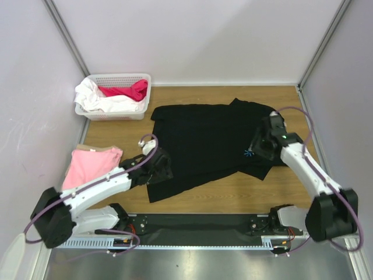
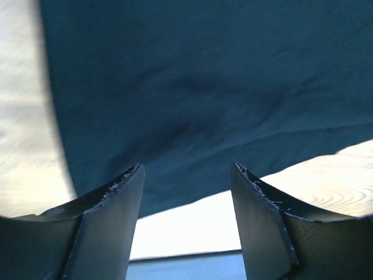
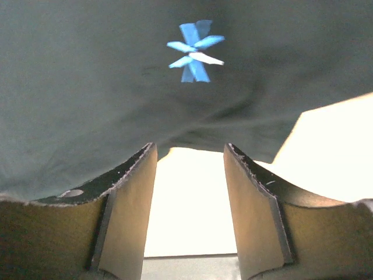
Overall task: Fold and stack the t-shirts
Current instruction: Flatten the tshirt out
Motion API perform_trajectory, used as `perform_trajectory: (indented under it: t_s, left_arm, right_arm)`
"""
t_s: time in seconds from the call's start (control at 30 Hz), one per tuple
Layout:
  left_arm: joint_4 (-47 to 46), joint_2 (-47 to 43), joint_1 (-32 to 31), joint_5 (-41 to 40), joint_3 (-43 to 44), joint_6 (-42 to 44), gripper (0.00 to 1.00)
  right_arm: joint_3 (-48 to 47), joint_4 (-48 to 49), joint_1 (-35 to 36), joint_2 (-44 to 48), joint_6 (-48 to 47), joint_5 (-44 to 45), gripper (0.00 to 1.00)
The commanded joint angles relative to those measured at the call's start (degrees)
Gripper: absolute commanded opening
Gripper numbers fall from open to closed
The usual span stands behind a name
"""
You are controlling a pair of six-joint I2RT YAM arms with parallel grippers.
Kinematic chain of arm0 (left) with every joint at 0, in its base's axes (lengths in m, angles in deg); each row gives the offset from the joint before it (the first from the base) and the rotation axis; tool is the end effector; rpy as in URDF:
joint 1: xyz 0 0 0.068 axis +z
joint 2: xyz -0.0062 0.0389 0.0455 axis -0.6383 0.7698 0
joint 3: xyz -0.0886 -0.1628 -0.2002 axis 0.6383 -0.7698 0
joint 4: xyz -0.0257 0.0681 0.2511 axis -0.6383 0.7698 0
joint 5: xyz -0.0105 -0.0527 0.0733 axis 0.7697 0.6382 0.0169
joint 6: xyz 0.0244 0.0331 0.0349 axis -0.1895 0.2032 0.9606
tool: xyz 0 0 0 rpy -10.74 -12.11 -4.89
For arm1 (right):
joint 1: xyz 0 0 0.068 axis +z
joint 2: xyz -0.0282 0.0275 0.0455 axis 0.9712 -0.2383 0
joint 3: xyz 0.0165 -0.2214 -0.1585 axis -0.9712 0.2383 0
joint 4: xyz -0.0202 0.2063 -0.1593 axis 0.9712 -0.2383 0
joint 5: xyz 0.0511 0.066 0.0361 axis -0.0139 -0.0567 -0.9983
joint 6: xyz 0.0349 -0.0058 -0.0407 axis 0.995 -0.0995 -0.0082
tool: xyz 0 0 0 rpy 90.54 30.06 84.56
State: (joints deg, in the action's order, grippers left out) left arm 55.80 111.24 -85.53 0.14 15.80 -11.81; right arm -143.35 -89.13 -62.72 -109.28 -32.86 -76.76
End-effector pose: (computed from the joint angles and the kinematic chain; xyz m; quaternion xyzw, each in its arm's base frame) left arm 0.1444 -0.1346 0.2051 -0.1314 0.9488 -0.1158 0.2629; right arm 0.2426 0.0550 0.2494 0.1533 0.9490 0.0615 0.2684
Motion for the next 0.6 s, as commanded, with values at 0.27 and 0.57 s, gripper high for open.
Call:
perform_trajectory:
  t_s: [0.27,0.57]
  left_arm:
    - [-18.53,14.88,-0.89,8.23,10.03,12.53,0.7]
    - [-20.65,16.11,-1.07,10.08,11.09,15.88,0.7]
  right_arm:
    - [11.24,-2.83,-10.24,8.49,4.58,-4.53,0.41]
    - [15.54,6.58,-11.03,2.51,9.6,-6.64,0.0]
